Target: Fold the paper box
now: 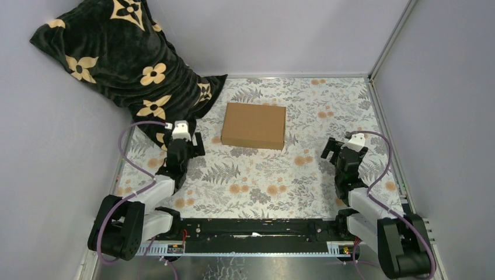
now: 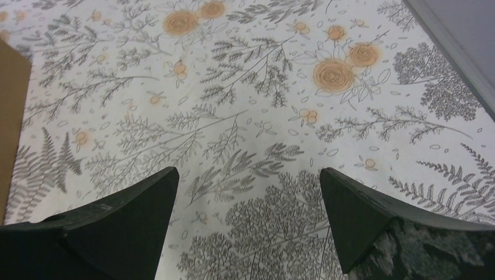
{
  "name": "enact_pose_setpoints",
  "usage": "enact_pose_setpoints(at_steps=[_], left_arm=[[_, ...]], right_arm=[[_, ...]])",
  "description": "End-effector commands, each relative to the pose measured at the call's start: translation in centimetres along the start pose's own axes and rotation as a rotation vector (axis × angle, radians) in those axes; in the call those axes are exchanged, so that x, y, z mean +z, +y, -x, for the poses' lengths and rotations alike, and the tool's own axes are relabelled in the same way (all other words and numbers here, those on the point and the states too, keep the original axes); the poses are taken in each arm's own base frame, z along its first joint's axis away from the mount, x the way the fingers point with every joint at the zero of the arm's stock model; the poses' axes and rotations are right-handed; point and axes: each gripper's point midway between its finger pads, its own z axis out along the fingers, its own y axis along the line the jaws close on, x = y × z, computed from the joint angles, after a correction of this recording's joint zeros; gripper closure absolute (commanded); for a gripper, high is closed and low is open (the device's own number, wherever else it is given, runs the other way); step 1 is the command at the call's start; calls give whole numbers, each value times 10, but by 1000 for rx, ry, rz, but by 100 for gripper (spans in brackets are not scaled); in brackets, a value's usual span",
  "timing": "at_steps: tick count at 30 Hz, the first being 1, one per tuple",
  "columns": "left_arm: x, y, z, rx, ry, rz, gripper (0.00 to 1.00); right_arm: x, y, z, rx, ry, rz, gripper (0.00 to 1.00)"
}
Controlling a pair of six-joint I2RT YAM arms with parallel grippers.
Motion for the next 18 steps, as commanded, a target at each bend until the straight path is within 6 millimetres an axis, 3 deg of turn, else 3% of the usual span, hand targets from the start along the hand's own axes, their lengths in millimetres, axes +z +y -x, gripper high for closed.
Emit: enact_pose_setpoints(at_steps=[1,6,11,15,18], left_arm=[[-2,2,30,21,-255,-34,2],[12,9,32,2,-241,14,2],[29,2,40,40,-252,-8,1],[38,4,42,78,-242,-4,2],[36,7,43,67,-254,6,2]], right_arm=[[15,-5,54,56,-239,-71,0],[35,-3,39,14,-225,-85,0],[35,-4,37,-8,-255,-81,0],[48,-2,33,-22,-252,-87,1],[55,15,24,-64,-202,4,0]])
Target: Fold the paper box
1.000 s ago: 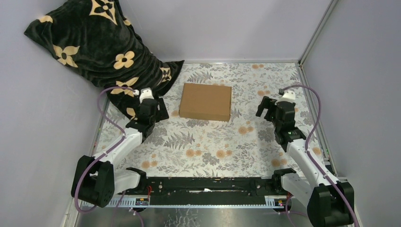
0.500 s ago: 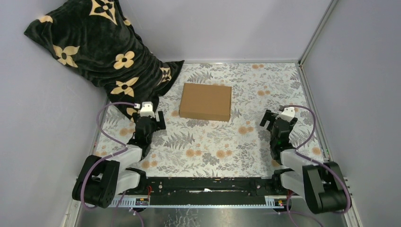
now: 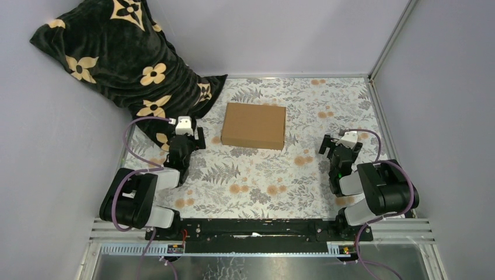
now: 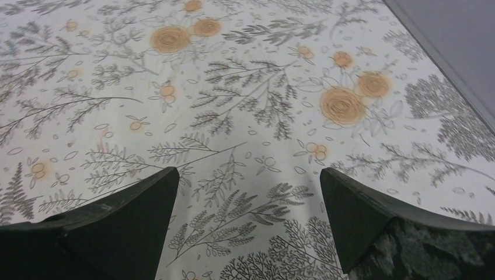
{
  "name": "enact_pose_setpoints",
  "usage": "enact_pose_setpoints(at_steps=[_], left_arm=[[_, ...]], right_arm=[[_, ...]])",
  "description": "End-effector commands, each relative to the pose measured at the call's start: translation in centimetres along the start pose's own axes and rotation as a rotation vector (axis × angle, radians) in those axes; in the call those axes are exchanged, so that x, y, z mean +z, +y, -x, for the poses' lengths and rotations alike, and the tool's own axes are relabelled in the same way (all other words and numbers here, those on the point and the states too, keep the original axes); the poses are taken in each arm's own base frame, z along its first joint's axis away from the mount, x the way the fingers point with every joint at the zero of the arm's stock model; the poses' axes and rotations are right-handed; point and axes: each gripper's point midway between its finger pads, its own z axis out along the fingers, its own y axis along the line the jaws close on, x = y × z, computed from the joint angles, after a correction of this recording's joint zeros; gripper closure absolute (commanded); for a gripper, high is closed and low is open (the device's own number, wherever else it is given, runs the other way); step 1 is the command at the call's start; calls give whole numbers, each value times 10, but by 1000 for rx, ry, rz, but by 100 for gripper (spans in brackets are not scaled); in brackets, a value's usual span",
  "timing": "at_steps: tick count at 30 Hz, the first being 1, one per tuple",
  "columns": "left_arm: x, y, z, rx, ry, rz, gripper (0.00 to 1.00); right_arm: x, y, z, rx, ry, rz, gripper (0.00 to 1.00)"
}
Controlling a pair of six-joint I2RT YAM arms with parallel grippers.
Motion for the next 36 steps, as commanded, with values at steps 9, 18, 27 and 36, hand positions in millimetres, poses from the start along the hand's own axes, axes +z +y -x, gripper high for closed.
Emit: enact_pose_setpoints(at_steps=[9,18,27,36], left_arm=[[6,23,29,-56,-185,40,2],[7,26,23,-74,-192,33,2],[7,26,22,-74,-184,34,2],[7,26,21,-74,-184,34,2]], right_arm=[[6,28,30,-45,-135,161,0],[7,29,30,-45,-129,160,0],[11,29,28,-46,-109,150,0],[13,30,26,-49,-89,158,1]])
